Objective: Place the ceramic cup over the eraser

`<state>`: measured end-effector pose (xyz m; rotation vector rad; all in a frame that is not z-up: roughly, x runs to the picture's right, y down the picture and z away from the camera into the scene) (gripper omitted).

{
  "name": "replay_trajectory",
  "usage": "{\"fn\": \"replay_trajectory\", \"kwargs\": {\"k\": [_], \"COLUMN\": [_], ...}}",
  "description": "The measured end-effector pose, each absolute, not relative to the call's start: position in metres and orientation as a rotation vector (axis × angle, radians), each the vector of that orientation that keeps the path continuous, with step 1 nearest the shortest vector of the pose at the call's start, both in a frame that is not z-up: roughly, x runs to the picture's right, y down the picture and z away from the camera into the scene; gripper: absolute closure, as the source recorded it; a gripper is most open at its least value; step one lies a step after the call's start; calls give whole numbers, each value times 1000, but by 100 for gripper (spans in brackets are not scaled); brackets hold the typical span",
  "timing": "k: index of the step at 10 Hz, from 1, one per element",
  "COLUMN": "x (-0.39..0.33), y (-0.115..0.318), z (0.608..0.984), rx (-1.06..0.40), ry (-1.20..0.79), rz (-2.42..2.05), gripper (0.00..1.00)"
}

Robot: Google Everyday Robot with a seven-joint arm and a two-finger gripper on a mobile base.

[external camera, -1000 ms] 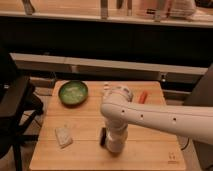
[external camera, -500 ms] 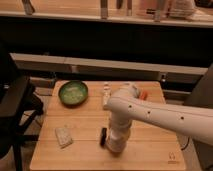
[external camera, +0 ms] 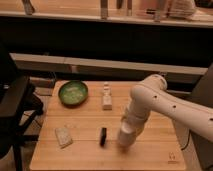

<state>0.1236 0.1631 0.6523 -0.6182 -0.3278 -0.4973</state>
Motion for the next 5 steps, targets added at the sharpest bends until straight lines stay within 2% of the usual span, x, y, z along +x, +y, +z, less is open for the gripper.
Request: {"fn": "replay_trajectory", "kwargs": {"k": [5], "x": [105], "y": [114], "z": [622], "rx": [-506], "ry": [-352], "rz": [-523], "gripper": [100]}}
